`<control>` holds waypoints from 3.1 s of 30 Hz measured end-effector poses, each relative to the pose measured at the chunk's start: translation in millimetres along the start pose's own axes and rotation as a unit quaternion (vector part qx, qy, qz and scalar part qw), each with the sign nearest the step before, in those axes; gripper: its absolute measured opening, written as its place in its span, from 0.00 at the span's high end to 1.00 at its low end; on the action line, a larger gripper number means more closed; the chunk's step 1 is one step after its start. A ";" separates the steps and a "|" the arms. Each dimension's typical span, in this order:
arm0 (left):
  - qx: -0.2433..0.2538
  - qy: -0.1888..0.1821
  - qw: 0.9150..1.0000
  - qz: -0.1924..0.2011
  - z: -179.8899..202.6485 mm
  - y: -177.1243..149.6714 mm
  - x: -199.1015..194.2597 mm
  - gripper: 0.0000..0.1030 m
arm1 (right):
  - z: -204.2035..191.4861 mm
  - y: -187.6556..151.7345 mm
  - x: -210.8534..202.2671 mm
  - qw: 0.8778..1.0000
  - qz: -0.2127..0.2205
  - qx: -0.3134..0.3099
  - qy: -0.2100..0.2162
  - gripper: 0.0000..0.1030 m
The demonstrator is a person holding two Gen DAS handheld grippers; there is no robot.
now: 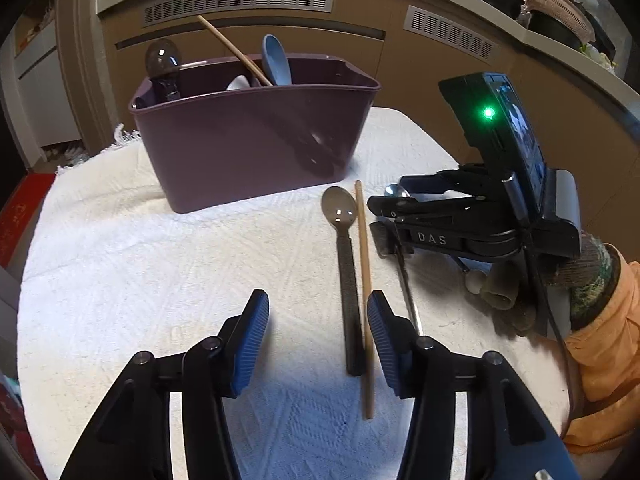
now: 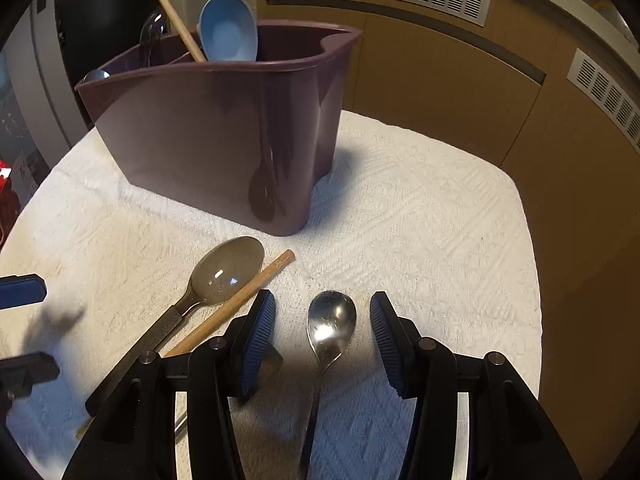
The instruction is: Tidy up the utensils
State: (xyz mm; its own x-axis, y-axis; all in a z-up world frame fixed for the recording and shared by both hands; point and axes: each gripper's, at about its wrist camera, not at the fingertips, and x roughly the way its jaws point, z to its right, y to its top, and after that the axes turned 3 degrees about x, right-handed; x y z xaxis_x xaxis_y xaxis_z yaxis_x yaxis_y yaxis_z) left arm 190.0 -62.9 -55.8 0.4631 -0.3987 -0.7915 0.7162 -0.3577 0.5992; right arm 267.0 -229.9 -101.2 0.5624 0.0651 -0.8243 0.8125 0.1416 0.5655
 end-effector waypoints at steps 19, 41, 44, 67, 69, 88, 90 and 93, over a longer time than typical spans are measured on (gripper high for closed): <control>0.026 -0.047 0.994 -0.092 59.2 56.2 80.8 0.52 | 65.5 -41.7 -37.3 0.994 0.039 0.098 -0.009 0.76; 0.058 0.025 0.998 -0.010 56.3 31.4 27.9 0.72 | 41.8 -54.3 -63.9 0.994 0.042 0.093 0.050 0.76; 0.049 0.032 0.998 0.033 47.4 20.4 -8.3 0.72 | 24.7 -56.4 -78.7 0.994 0.047 0.078 0.056 0.76; -0.012 0.056 0.996 0.072 -20.7 4.4 -70.8 0.46 | -56.9 -35.4 -167.1 0.993 0.114 -0.023 0.030 0.96; -0.014 0.046 0.998 0.045 -23.2 7.9 -48.1 0.46 | -55.1 -36.6 -161.7 0.993 0.109 -0.023 0.028 0.96; -0.011 -0.012 0.996 -0.093 -19.2 67.9 84.9 0.57 | -6.6 -89.7 -82.1 1.000 0.011 0.018 0.018 0.93; 0.002 -0.006 0.995 -0.097 -12.4 68.3 86.7 0.53 | -7.3 -89.4 -77.6 1.000 0.007 0.019 0.021 0.93; 0.018 0.007 0.996 -0.092 -3.6 67.0 87.6 0.52 | -14.1 -86.0 -73.3 1.000 0.004 0.011 0.026 0.92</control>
State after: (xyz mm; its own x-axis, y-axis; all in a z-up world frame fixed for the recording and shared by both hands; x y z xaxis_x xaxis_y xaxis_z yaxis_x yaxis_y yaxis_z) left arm 280.4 -118.8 -85.4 0.3338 -0.3112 -0.8898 0.7700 -0.4545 0.4478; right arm 153.7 -232.9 -89.8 0.5601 0.1167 -0.8201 0.8118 0.1199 0.5715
